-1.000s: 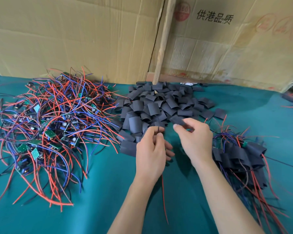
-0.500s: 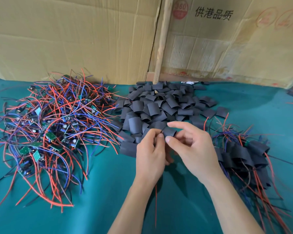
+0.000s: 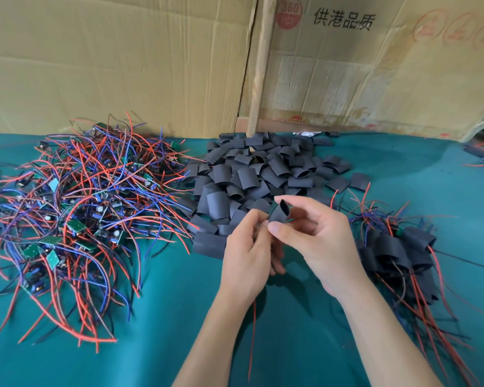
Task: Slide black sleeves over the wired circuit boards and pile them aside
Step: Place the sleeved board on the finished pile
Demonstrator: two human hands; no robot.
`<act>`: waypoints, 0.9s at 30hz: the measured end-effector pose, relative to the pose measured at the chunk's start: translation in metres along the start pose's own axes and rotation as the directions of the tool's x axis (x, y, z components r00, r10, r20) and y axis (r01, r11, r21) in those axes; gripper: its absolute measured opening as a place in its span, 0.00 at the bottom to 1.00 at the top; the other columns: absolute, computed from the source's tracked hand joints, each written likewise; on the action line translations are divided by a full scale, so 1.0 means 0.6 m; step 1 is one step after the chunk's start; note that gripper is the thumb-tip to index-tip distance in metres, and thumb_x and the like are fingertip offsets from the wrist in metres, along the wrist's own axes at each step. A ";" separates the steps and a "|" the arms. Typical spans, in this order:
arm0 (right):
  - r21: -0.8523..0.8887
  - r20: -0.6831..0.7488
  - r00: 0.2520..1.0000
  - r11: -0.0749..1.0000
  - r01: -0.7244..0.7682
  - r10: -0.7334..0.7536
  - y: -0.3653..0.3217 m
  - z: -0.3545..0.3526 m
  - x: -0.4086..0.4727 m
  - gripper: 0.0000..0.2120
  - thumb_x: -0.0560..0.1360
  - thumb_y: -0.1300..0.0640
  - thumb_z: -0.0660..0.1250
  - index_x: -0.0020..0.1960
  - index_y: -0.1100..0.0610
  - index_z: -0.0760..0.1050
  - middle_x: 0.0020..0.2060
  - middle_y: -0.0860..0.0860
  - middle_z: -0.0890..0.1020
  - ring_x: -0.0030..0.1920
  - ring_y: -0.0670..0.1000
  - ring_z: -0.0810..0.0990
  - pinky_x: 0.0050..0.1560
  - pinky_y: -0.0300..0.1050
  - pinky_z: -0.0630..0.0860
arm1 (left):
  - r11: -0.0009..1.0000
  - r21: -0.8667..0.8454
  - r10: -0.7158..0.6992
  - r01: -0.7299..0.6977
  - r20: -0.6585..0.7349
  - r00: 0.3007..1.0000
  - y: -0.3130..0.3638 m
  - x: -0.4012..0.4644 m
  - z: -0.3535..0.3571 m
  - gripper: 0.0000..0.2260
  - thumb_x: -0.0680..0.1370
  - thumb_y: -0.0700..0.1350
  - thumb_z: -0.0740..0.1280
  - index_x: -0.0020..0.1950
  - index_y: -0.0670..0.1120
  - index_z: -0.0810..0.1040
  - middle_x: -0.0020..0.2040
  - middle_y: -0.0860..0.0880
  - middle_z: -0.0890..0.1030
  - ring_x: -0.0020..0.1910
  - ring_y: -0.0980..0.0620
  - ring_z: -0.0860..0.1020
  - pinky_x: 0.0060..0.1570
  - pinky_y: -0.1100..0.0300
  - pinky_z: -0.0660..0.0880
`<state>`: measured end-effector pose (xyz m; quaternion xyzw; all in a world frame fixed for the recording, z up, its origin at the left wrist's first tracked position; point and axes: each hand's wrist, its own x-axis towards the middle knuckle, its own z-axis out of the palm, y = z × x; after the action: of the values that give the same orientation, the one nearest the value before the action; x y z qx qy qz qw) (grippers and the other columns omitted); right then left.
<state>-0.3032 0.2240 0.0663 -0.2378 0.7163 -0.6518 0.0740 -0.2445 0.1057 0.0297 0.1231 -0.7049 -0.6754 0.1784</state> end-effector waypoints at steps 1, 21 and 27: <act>-0.021 0.008 1.000 1.000 0.002 -0.002 0.000 -0.003 0.001 0.18 0.69 0.58 0.79 0.56 0.43 0.84 0.38 0.45 0.83 0.39 0.50 0.84 0.45 0.41 0.80 | 1.000 0.008 0.000 0.000 0.009 1.000 0.000 0.000 0.000 0.07 0.79 0.46 0.57 0.45 0.48 0.72 0.30 0.49 0.78 0.24 0.45 0.78 0.23 0.61 0.69; 0.702 -0.311 0.894 0.712 -0.012 0.322 -0.008 -0.025 0.013 0.04 0.75 0.60 0.74 0.45 0.56 0.79 0.39 0.49 0.84 0.39 0.47 0.83 0.43 0.36 0.80 | 0.999 0.031 0.014 -0.015 0.039 0.999 0.005 -0.003 0.002 0.12 0.84 0.43 0.57 0.46 0.55 0.75 0.31 0.48 0.80 0.25 0.46 0.79 0.27 0.61 0.71; 0.712 -0.338 0.867 0.702 -0.020 0.367 0.001 -0.027 0.015 0.04 0.78 0.59 0.73 0.47 0.56 0.78 0.38 0.48 0.84 0.40 0.46 0.84 0.44 0.36 0.80 | 1.000 0.016 0.021 -0.021 0.047 0.999 0.002 -0.002 0.001 0.11 0.82 0.45 0.57 0.46 0.56 0.76 0.31 0.48 0.79 0.26 0.47 0.79 0.26 0.62 0.70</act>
<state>-0.3177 0.2346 0.0695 0.0459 0.4407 -0.8947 0.0569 -0.2439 0.1069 0.0310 0.1013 -0.7158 -0.6702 0.1679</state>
